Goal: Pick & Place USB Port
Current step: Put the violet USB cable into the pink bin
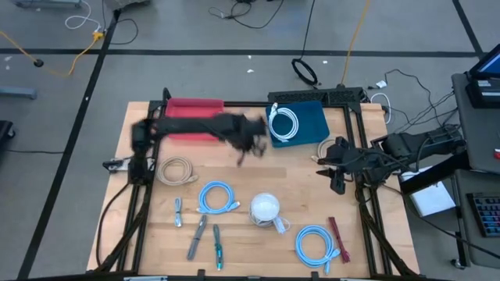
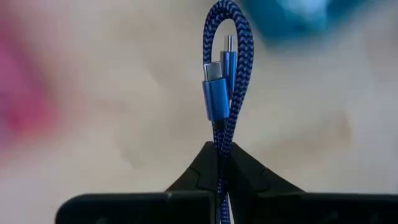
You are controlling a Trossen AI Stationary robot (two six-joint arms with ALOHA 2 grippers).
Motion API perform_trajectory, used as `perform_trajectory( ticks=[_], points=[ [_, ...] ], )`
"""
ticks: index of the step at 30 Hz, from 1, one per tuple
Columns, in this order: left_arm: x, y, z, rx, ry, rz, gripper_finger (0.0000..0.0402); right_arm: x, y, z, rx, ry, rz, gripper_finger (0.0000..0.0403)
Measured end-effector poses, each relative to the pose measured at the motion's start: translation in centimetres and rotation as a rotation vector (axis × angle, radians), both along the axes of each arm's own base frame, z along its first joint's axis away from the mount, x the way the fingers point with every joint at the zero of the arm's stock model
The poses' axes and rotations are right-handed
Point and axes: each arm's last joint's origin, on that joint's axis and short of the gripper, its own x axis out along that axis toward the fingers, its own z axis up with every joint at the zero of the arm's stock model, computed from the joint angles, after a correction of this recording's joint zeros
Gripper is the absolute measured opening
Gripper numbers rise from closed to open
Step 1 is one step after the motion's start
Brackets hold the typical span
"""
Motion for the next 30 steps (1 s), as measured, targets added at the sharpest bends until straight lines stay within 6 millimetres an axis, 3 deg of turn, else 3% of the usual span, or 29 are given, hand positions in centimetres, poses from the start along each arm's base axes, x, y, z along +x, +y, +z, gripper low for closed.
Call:
perform_trajectory(
  ticks=[6,9,13,19,25,30],
  points=[
    [-6.3,4.4,5.6,0.139,0.042,0.173,0.001,0.9,0.3,0.1,0.001,-0.036,0.01,0.0146],
    [-8.7,6.9,5.8,0.161,0.149,0.234,0.001,1.4,0.4,0.0,0.005,-0.044,0.012,0.0146],
    [-10.4,9.5,5.5,0.146,0.185,0.258,0.001,2.0,0.7,-0.1,0.012,-0.047,0.016,0.0146],
    [-12.2,12.3,2.2,0.057,0.182,0.312,0.001,2.2,1.3,-0.2,0.03,-0.051,0.026,0.0146],
    [-13.2,12.0,-3.5,-0.055,0.186,0.312,0.0009,2.2,1.7,-0.3,0.046,-0.05,0.018,0.0146],
    [-13.1,11.7,-5.4,-0.059,0.139,0.3,0.0009,2.2,1.7,-0.2,0.042,-0.055,0.007,0.0146]
  ],
)
